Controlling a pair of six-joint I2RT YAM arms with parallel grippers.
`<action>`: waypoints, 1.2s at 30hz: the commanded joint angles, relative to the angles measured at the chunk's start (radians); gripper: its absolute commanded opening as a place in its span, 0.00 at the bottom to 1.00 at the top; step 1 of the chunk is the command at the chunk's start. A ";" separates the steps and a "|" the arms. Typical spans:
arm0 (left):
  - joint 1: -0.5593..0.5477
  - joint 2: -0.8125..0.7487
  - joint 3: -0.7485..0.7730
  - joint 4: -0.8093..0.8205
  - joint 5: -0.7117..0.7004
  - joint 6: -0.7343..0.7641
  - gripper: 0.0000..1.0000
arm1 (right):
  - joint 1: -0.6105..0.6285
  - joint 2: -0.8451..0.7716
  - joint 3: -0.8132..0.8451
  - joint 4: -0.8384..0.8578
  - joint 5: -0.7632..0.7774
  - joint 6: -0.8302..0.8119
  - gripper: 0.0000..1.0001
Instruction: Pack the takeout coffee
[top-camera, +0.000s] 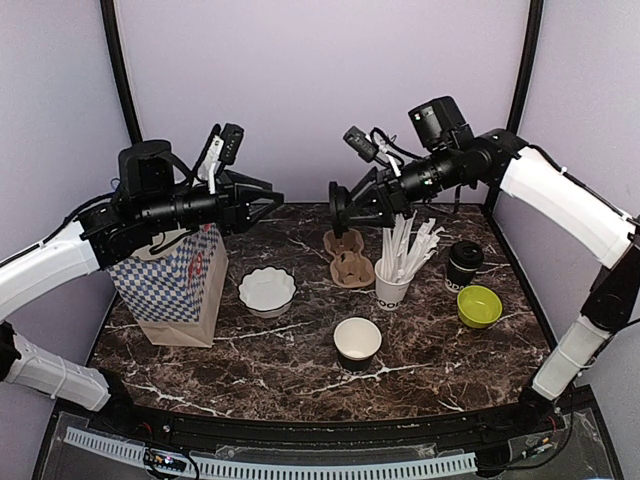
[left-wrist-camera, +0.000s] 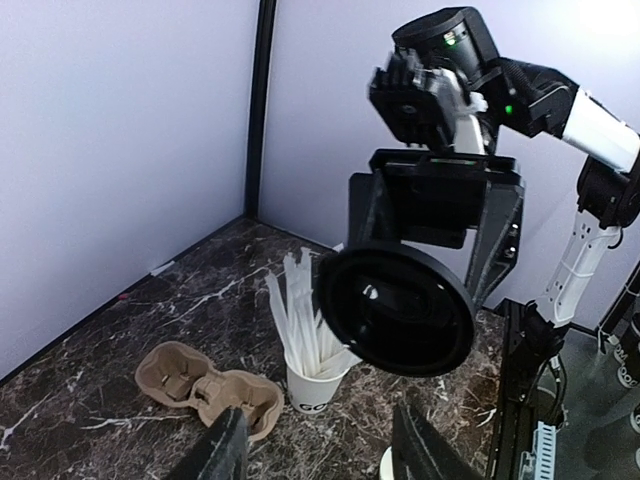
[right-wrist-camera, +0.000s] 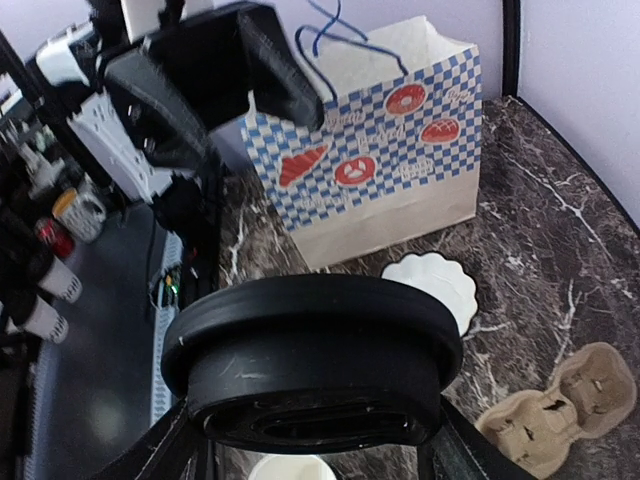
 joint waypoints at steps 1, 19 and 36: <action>-0.001 -0.049 -0.062 -0.079 -0.123 0.063 0.51 | 0.096 -0.015 0.052 -0.314 0.209 -0.339 0.62; 0.003 -0.035 -0.066 -0.092 -0.128 0.056 0.51 | 0.310 0.054 -0.080 -0.518 0.587 -0.483 0.61; 0.004 -0.043 -0.099 -0.075 -0.121 0.045 0.51 | 0.343 0.150 -0.096 -0.541 0.645 -0.471 0.61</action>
